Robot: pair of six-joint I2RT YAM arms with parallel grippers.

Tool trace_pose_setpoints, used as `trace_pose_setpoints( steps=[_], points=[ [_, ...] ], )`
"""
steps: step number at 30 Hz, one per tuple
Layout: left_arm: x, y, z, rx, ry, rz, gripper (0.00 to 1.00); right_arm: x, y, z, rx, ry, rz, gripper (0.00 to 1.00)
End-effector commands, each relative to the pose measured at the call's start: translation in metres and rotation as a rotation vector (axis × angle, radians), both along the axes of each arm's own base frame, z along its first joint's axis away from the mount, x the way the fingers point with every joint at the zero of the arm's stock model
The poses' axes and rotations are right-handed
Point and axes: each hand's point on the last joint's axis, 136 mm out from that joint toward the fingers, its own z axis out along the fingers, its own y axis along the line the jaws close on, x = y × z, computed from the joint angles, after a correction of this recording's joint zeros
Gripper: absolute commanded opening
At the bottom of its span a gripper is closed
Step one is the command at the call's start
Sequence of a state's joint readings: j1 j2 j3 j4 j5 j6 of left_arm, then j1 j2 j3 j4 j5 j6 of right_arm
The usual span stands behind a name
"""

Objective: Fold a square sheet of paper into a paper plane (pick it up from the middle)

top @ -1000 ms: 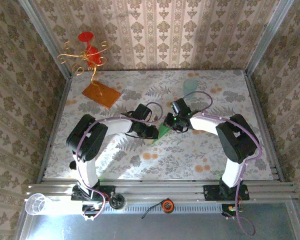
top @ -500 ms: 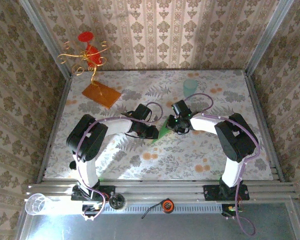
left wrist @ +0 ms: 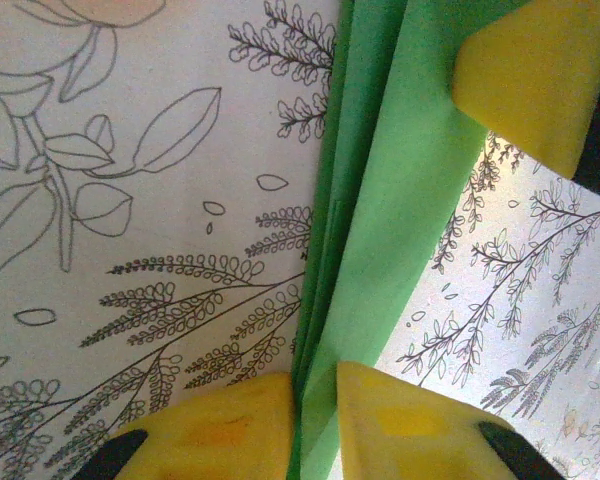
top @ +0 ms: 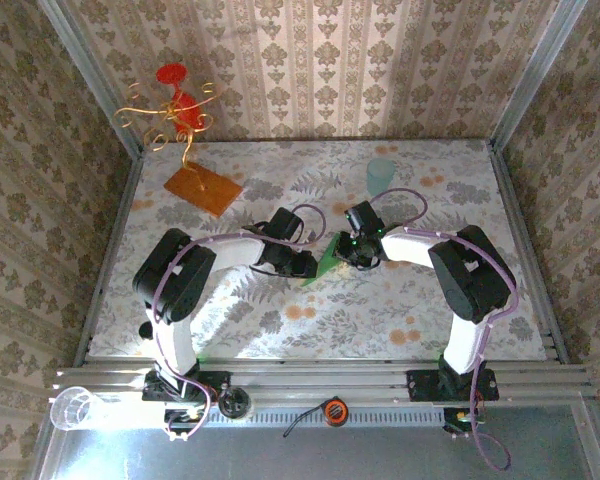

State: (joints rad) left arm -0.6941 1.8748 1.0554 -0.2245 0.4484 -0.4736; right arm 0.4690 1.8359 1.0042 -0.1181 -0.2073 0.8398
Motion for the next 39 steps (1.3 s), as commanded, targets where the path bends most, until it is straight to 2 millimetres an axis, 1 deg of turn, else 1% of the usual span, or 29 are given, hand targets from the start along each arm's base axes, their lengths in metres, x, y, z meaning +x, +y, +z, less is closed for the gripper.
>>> trace_pose_setpoints(
  steps=[1, 5, 8, 13, 18, 21, 29, 39],
  points=[
    [-0.013, 0.010, -0.030, 0.081, 0.042, -0.021, 0.22, 0.000, 0.004, -0.001, 0.028, -0.013, 0.043, 0.16],
    [-0.013, 0.010, -0.030, 0.083, 0.042, -0.020, 0.22, 0.002, 0.013, 0.019, 0.087, -0.075, 0.076, 0.19],
    [-0.013, 0.010, -0.031, 0.084, 0.043, -0.020, 0.21, 0.000, 0.017, 0.023, 0.118, -0.088, 0.095, 0.21],
    [-0.014, 0.010, -0.032, 0.085, 0.046, -0.022, 0.20, -0.004, 0.024, 0.014, 0.155, -0.067, 0.113, 0.21],
    [-0.015, 0.011, -0.032, 0.085, 0.047, -0.021, 0.20, -0.004, 0.030, 0.018, 0.190, -0.090, 0.138, 0.21],
    [-0.014, 0.010, -0.032, 0.084, 0.045, -0.021, 0.20, -0.004, 0.030, 0.018, 0.185, -0.091, 0.143, 0.22],
    [-0.015, 0.010, -0.032, 0.082, 0.049, -0.025, 0.20, -0.005, 0.031, 0.005, 0.173, -0.062, 0.161, 0.21],
    [-0.016, 0.010, -0.033, 0.081, 0.054, -0.027, 0.19, -0.003, 0.031, -0.003, 0.148, -0.040, 0.173, 0.21]
  ],
)
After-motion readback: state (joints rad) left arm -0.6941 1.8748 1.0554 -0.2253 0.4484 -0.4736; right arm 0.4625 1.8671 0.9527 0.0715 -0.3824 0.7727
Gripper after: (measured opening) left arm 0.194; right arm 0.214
